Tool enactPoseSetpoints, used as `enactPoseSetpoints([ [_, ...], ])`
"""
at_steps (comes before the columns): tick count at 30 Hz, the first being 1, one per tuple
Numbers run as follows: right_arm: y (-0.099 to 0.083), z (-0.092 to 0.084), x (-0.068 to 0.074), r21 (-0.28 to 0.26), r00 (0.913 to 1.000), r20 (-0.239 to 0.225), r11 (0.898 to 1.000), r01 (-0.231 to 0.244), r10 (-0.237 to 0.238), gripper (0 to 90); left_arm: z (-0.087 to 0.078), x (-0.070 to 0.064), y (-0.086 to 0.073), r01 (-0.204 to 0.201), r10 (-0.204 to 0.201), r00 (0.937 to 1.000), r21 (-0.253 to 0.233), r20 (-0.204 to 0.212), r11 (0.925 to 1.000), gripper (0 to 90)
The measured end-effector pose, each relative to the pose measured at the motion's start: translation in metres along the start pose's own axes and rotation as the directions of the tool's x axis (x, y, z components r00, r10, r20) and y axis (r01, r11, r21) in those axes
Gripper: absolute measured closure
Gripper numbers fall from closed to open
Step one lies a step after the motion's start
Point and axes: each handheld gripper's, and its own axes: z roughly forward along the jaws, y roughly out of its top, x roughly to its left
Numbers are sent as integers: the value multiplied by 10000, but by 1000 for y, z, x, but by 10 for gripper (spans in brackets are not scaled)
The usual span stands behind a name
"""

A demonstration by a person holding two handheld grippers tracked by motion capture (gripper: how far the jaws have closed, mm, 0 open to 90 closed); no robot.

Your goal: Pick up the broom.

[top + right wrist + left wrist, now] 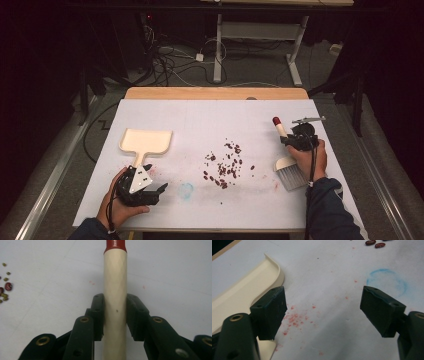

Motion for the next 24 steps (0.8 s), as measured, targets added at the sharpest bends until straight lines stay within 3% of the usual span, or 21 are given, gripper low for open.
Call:
enactPoseSetpoints([
  [1,0,0,0,0,10000,0,10000,0,0,703,1,0,1,-33,33,10000,-39,19,10000,206],
  [4,-3,-17,2,-825,9998,-4,9964,173,-174,703,6,1,9,-272,274,9995,-143,129,9995,206],
  [8,-7,-38,6,-1707,9992,83,9846,388,-379,704,11,1,12,-296,302,9992,-226,269,9993,206],
  [9,-7,-38,6,-1707,9992,83,9846,388,-379,704,12,1,13,-290,297,9991,-232,317,9993,206],
  [12,-11,-56,7,-2318,9989,178,9717,466,-436,705,14,1,16,-319,331,9987,-305,397,9990,206],
  [13,-11,-56,7,-2318,9989,178,9717,466,-436,705,14,0,17,-339,353,9985,-335,407,9989,206],
  [15,-14,-67,7,-2768,9986,209,9594,533,-495,706,15,0,18,-359,376,9983,-387,443,9986,206],
  [18,-15,-74,7,-2941,9987,172,9545,503,-473,706,15,-1,20,-315,339,9981,-461,510,9984,205],
  [23,-16,-83,9,-3519,9991,130,9351,425,-405,707,17,-2,24,-349,382,9977,-588,555,9977,208],
  [24,-16,-83,9,-3519,9991,130,9351,425,-405,707,17,-3,25,-311,342,9981,-617,508,9976,208],
])
